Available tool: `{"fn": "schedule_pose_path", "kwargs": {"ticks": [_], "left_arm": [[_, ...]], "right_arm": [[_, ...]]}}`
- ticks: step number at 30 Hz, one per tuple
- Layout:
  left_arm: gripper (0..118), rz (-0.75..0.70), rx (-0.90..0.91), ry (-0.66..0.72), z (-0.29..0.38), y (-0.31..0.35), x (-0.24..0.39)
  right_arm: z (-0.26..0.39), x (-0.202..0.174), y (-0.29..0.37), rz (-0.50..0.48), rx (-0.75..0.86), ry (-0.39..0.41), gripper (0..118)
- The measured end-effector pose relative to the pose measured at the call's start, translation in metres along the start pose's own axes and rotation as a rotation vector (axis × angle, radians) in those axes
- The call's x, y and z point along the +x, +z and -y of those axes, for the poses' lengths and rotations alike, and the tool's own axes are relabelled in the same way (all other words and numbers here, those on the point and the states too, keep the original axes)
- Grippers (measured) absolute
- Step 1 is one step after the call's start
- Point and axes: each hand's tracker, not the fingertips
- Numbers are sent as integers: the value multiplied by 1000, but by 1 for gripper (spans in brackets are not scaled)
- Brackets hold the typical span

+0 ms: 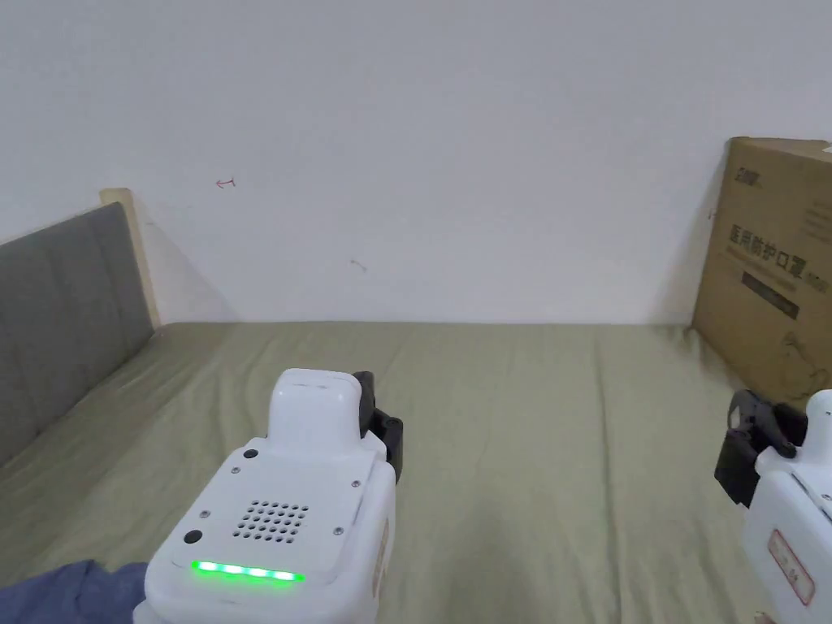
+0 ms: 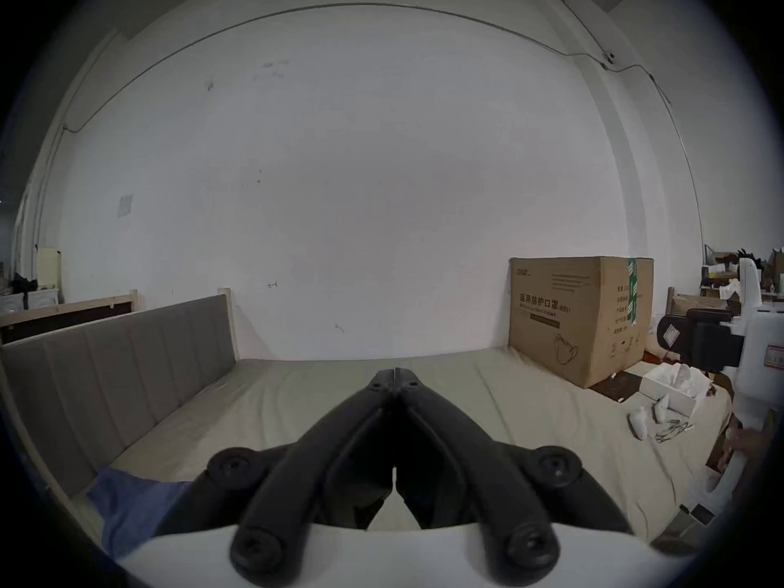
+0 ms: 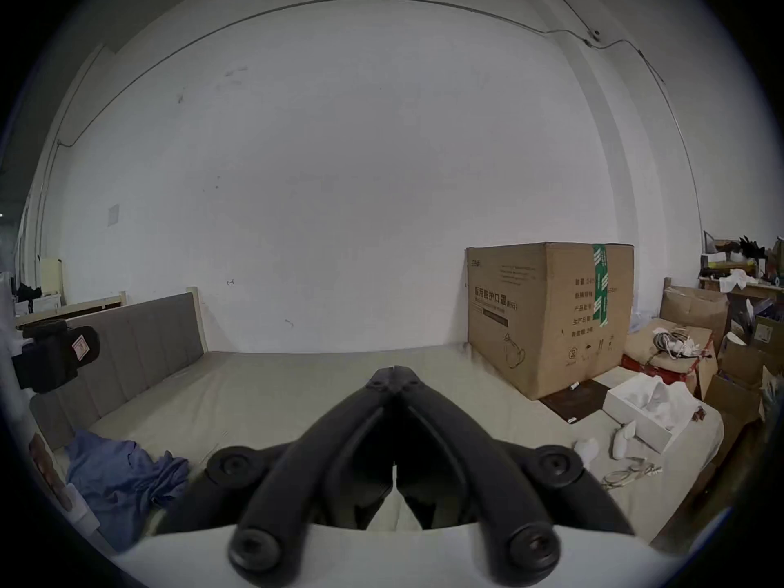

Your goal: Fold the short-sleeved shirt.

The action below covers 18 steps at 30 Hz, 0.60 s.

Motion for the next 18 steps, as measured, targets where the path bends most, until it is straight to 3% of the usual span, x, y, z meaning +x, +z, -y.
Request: {"fn": "schedule_pose_path", "kwargs": {"ticks": [3, 10, 13, 18], "left_arm": [[0, -22, -42, 47, 1, 12, -28], [0, -423, -52, -9, 8, 91, -135], [0, -524, -55, 8, 11, 121, -161], [0, -554, -107, 78, 20, 128, -191]], "right_arm": [[4, -28, -6, -32, -8, 34, 0], [12, -159, -7, -457, -64, 114, 0], [14, -201, 5, -624, -58, 152, 0], [18, -221, 11, -721, -68, 226, 0]]}}
